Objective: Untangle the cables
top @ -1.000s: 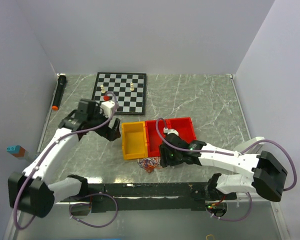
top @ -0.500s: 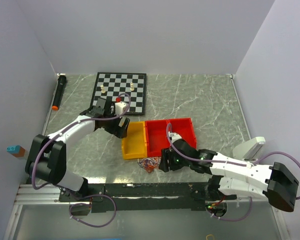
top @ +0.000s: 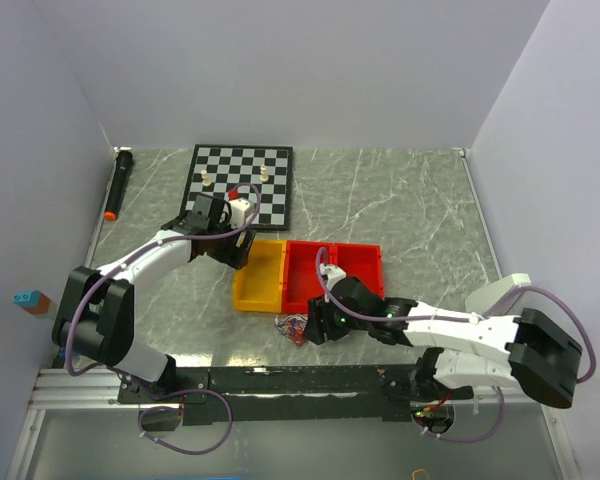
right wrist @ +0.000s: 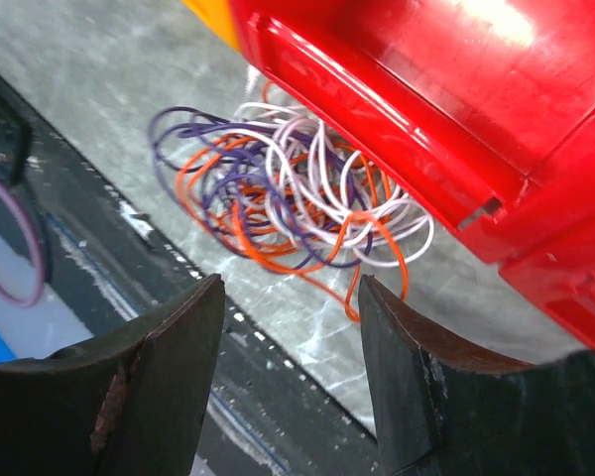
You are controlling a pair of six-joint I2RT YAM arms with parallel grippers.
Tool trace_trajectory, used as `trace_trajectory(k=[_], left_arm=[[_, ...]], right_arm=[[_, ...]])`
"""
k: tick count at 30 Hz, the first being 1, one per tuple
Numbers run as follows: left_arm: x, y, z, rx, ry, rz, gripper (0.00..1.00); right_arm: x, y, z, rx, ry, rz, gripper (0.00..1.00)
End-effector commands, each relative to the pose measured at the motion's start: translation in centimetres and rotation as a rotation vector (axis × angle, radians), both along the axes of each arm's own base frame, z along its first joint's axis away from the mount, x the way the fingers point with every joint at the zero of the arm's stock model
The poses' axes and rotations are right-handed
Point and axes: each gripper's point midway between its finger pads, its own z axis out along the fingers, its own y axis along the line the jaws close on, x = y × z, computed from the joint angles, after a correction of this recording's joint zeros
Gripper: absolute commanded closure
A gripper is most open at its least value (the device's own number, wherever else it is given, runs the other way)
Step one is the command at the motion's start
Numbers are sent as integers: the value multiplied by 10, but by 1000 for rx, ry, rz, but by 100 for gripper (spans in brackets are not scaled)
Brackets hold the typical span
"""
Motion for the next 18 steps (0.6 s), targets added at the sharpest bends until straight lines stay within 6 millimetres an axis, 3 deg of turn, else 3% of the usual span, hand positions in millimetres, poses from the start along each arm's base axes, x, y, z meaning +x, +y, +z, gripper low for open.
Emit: trace_trajectory(k=[1, 6, 18], left_arm=[[9, 6, 23, -7, -72, 49, 17], [11, 16, 24, 5, -82, 71, 17], [20, 35, 22, 30, -86, 120, 18]], right_arm=[[8, 19, 1, 22, -34, 32, 38], [21, 26, -8, -15, -64, 21, 42], [42, 33, -2, -24, -91, 28, 44]])
